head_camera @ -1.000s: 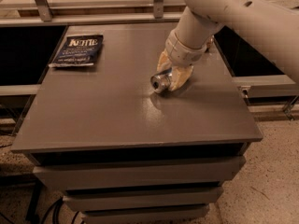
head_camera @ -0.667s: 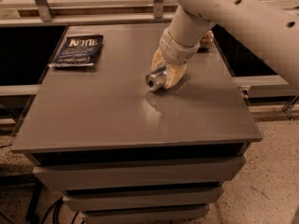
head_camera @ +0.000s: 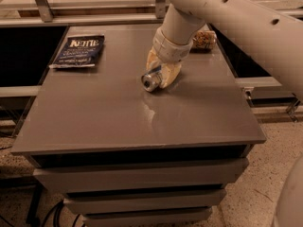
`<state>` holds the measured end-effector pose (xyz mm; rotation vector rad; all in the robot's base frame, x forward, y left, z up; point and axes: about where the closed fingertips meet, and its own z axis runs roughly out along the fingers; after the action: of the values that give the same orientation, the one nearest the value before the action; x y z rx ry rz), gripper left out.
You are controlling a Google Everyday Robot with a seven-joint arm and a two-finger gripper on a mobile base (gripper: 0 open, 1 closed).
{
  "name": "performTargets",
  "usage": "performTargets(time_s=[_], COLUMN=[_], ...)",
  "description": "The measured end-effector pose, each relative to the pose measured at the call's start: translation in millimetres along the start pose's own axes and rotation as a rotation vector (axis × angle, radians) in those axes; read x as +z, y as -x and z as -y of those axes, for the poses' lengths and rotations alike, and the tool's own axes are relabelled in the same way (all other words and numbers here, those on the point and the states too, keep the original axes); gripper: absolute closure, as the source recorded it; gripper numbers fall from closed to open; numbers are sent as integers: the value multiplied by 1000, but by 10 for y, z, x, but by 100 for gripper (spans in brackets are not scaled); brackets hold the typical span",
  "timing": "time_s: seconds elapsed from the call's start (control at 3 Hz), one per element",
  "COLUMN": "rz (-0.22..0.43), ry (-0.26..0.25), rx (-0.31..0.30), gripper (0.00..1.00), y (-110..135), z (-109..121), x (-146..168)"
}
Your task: Move redbull can near blue chip bag
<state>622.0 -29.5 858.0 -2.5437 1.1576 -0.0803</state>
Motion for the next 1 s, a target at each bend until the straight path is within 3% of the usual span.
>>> performTargets(time_s=[1.0], rz=[27], ry=[14], rx=[-118], gripper=[100], y=[174], z=[264], x=[30])
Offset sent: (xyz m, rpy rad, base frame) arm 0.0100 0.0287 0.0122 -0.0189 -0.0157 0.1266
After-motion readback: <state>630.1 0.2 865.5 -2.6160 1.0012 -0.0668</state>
